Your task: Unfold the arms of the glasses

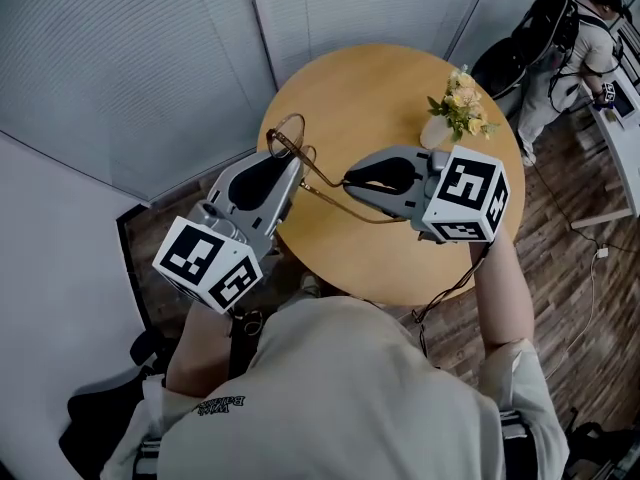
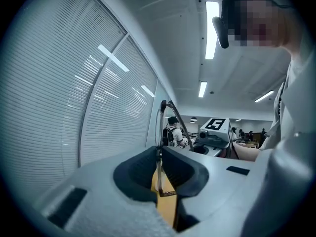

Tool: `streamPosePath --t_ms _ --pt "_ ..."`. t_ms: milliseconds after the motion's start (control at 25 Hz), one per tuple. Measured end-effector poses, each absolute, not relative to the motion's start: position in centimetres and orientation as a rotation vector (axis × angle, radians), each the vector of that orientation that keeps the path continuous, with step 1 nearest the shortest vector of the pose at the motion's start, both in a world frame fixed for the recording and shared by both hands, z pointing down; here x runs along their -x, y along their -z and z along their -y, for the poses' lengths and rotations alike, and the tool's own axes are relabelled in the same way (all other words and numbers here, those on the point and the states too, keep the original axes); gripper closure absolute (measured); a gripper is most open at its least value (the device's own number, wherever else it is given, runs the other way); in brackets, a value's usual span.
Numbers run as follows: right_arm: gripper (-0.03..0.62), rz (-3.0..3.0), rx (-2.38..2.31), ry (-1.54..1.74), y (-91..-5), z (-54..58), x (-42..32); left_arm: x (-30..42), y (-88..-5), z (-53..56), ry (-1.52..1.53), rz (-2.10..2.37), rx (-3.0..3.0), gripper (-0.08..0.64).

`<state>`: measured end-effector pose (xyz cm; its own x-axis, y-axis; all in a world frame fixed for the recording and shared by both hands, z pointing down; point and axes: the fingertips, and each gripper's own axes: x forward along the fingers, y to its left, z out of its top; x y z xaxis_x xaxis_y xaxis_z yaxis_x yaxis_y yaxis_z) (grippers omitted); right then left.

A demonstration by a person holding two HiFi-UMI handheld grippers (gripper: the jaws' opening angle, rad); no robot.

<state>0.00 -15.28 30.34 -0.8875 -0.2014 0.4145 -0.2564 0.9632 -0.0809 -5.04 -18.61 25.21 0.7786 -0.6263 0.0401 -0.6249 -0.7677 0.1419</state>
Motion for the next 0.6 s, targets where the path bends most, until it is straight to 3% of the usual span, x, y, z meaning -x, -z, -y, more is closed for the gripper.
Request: streamPosePath --t_ms 600 --pt "0.538 2.683 -0.471 -0.098 -28.7 15.6 -3.9 5.3 -27.6 20.0 -0.169 1.072 -2.814 0.512"
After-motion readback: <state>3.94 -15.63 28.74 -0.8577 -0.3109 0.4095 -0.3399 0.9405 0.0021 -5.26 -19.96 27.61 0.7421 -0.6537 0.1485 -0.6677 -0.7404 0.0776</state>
